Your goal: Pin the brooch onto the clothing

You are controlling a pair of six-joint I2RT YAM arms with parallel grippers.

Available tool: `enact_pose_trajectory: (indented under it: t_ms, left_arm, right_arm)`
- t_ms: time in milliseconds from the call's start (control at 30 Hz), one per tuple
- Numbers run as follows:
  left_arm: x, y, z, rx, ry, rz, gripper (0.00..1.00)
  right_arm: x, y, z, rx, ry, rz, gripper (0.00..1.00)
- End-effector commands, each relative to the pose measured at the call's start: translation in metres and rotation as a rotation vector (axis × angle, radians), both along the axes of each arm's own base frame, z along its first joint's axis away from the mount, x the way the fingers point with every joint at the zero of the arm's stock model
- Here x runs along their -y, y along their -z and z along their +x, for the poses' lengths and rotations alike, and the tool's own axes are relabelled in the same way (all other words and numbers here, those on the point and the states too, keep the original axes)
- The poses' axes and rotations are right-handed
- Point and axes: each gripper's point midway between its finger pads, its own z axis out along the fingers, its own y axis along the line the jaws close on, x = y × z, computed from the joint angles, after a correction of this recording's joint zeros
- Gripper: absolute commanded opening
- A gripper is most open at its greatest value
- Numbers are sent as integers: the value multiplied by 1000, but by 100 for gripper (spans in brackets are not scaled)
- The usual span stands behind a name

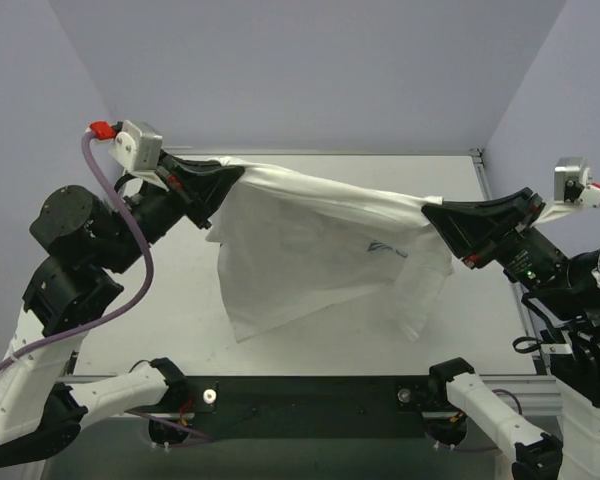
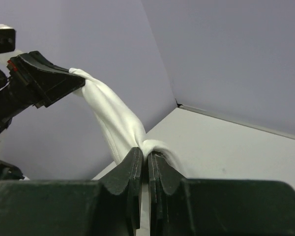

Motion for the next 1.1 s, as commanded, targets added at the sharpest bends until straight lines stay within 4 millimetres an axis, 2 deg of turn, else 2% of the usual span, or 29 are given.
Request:
enact_pose_trajectory:
  t_ms: [0, 67, 133, 333, 467, 500, 600, 633, 700, 733, 767, 833, 867, 933, 967, 1000, 1033, 1067]
  left_arm:
    - [-12, -47, -42, 153, 111, -60, 0]
    - [-12, -57, -55, 187, 158, -73, 0]
    - [-11, -62, -58, 190, 178, -84, 0]
    - [-8, -60, -43, 141, 132, -80, 0]
    - [-2, -41, -13, 53, 44, -32, 0]
    - [6, -31, -2, 25, 31, -6, 0]
    - [18, -3, 27, -43, -27, 50, 0]
    - [20, 5, 36, -58, -46, 62, 0]
    - [28, 30, 56, -119, -62, 83, 0]
    - [21, 35, 73, -130, -98, 72, 0]
    - [31, 57, 85, -178, -77, 93, 0]
    - [30, 67, 101, -201, -90, 76, 0]
    - [28, 81, 112, -222, -112, 87, 0]
    - [28, 77, 117, -200, -112, 75, 0]
    - [29, 76, 121, -196, -114, 76, 0]
    - [28, 62, 120, -169, -109, 64, 0]
    - [27, 55, 121, -154, -108, 58, 0]
    - [27, 48, 121, -139, -102, 50, 0]
  right_arm:
    - [-6, -54, -56, 217, -146, 37, 0]
    - [-5, -60, -63, 230, -152, 48, 0]
    - [-5, -61, -64, 231, -155, 48, 0]
    - [-7, -47, -43, 160, -132, 49, 0]
    - [-9, -26, -14, 86, -82, 31, 0]
    - [-9, -21, -7, 78, -71, 14, 0]
    - [-9, 7, 25, -2, -15, -29, 0]
    - [-7, 23, 38, -32, 19, -64, 0]
    - [-2, 41, 57, -76, 78, -89, 0]
    - [-3, 60, 73, -132, 92, -115, 0]
    - [-2, 69, 80, -165, 107, -118, 0]
    - [-3, 92, 100, -229, 122, -130, 0]
    - [-4, 96, 105, -242, 126, -132, 0]
    - [0, 106, 122, -278, 163, -139, 0]
    - [1, 99, 124, -279, 168, -123, 0]
    - [1, 99, 131, -290, 171, -120, 0]
    - [1, 93, 132, -280, 169, -114, 0]
    - [1, 76, 130, -245, 168, -97, 0]
